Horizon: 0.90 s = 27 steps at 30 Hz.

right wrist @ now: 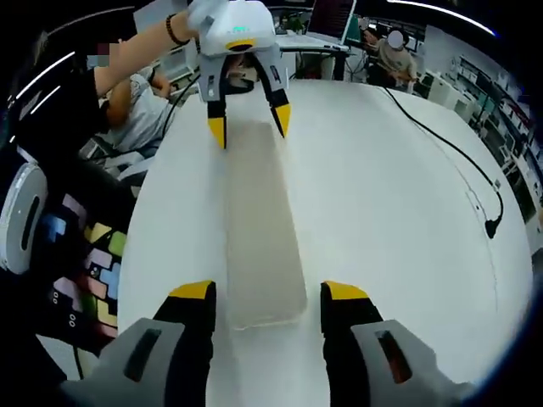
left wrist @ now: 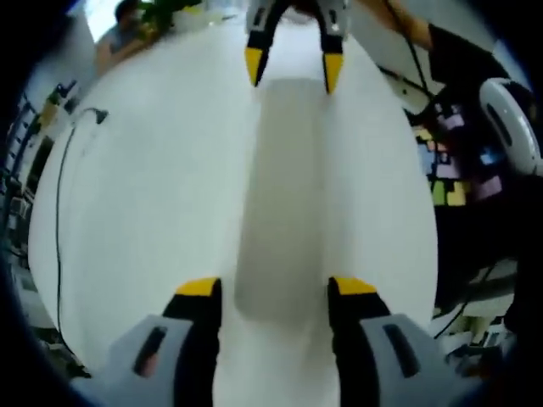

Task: Arrange the utensils inside the cutlery case until each visible utensil rests in its matching compartment.

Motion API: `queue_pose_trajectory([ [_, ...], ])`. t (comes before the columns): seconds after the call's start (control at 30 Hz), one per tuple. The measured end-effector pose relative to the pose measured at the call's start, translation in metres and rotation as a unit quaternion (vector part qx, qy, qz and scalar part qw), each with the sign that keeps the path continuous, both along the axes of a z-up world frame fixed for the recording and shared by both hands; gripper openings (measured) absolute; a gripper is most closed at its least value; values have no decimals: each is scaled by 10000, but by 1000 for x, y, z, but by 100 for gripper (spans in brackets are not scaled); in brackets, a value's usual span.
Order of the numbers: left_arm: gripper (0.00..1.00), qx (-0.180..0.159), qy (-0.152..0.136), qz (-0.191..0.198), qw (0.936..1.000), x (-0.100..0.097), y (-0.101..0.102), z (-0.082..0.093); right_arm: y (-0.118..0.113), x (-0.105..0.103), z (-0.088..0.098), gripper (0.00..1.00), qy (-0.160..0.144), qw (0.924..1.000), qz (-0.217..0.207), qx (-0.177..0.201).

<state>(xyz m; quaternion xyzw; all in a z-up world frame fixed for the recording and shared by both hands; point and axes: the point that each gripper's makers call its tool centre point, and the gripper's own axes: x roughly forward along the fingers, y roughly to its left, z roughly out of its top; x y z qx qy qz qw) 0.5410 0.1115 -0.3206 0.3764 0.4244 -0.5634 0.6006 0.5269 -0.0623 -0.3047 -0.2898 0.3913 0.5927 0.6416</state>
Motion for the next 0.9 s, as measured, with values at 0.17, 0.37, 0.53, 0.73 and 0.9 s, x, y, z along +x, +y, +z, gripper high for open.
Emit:
queue_pose_trajectory([
  [0.17,49,-23,56,-15,10000,0,1,-3,3,3,-8,49,122,9999,34,-77],
  [0.37,44,-84,-5,-59,9999,-1,1,-2,3,0,-11,42,267,9996,59,-88],
  [0.53,43,-65,-110,-62,9999,-2,1,-1,3,-1,-9,42,111,9998,65,-121],
  [0.73,43,-23,-219,-88,9997,-3,0,1,-1,-1,-7,41,-147,9996,61,-225],
  [0.9,44,123,-296,-115,9994,-3,-1,-4,-1,2,-9,42,-202,9994,-31,-281],
])
